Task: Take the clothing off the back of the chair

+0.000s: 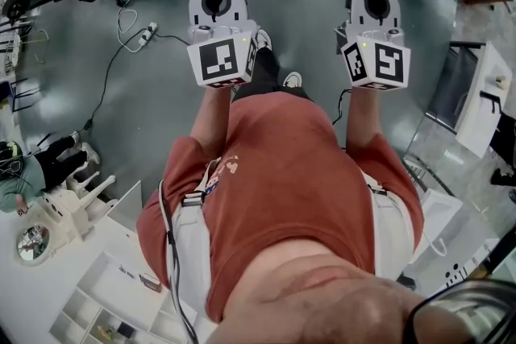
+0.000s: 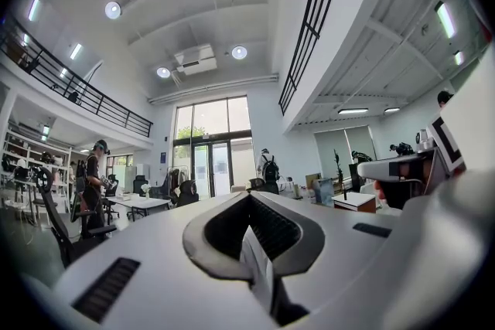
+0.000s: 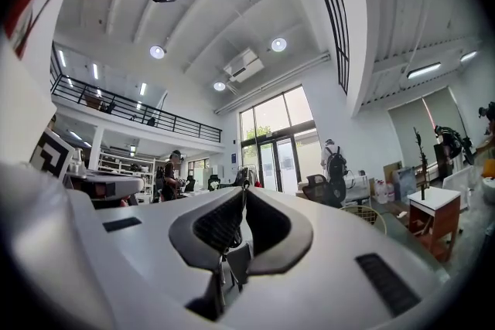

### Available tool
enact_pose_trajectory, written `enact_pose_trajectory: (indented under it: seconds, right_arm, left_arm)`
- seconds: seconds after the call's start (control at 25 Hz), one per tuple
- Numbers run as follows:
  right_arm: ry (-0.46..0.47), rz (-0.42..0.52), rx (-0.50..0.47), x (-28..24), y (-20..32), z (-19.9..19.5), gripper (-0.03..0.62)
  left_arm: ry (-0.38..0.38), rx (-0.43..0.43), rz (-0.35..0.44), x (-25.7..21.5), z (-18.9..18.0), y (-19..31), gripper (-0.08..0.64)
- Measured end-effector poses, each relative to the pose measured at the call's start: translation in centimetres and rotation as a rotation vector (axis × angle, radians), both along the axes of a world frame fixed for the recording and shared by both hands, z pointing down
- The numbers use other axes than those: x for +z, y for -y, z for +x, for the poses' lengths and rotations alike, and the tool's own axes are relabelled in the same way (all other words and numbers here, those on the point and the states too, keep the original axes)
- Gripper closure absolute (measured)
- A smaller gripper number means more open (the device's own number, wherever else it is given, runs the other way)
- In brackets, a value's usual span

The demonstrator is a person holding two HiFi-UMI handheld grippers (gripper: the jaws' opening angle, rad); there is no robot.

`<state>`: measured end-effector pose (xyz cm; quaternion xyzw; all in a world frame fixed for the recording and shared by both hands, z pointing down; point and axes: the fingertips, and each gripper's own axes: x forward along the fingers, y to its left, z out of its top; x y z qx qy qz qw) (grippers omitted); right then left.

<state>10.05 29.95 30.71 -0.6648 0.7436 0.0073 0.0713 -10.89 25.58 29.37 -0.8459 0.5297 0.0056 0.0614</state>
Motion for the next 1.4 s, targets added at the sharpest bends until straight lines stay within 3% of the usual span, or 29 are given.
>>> enact_pose_trajectory:
  seconds: [0.36,1.04,1.4]
  right_arm:
    - [-0.045,0.004,0.02,-0.4,5.7,-0.5,0.563]
    - [-0.133,-0.024,0.045,-2.0,23.5,-4.9,0.563]
    - [-0.147,-0.032,0.075,-1.8,28.7,-6.3,0.563]
  left_arm:
    - [-0.021,0.027,0.032,-0.5,-0.1,5.8,0.546]
    - [-0.086,0.04,0.032,-1.0,-4.6,23.9,0.546]
    - [-0.106,0.066,0.018,-0.4,-5.5,29.2,0.546]
